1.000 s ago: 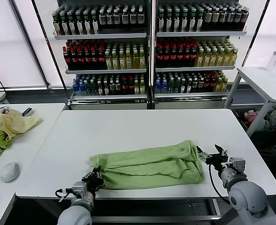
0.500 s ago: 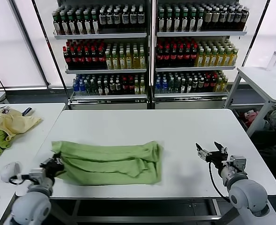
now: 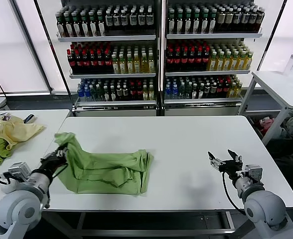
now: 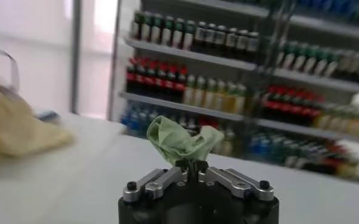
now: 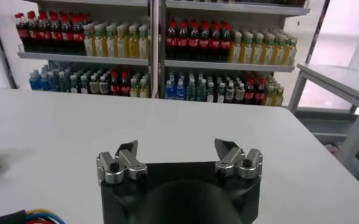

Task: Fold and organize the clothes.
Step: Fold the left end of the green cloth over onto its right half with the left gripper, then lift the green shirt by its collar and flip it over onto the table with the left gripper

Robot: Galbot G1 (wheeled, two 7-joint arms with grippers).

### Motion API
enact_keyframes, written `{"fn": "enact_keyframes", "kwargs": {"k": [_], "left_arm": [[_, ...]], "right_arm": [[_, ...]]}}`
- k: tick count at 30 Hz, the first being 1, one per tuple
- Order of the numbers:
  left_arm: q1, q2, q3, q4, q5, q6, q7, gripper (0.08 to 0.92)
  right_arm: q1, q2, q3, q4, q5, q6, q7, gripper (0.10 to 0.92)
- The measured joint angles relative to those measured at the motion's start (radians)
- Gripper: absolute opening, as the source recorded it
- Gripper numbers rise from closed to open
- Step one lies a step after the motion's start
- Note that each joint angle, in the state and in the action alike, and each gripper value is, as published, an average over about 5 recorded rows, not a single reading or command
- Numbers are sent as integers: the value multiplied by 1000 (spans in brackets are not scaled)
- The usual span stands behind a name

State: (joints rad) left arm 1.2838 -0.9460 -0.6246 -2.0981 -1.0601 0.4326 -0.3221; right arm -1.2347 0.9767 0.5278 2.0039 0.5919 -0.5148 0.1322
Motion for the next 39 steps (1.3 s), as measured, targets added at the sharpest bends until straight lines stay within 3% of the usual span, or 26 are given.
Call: {"fn": "enact_keyframes", "kwargs": {"k": [9, 21, 30, 39], "left_arm": [[-60, -85, 114, -25, -194, -27, -10, 125], [-160, -164, 311, 48, -192, -24, -13, 135], [-193, -173, 386, 73, -135, -2, 43, 363], [-153, -158, 382, 10, -103, 20, 116, 622]], "right_arm": [[4, 3, -7, -9, -8, 3, -1, 823], [13, 15, -12, -36, -14, 3, -2, 823], [18, 20, -9, -58, -15, 4, -2, 823], [22, 30, -18, -76, -22, 9, -3, 823]]}}
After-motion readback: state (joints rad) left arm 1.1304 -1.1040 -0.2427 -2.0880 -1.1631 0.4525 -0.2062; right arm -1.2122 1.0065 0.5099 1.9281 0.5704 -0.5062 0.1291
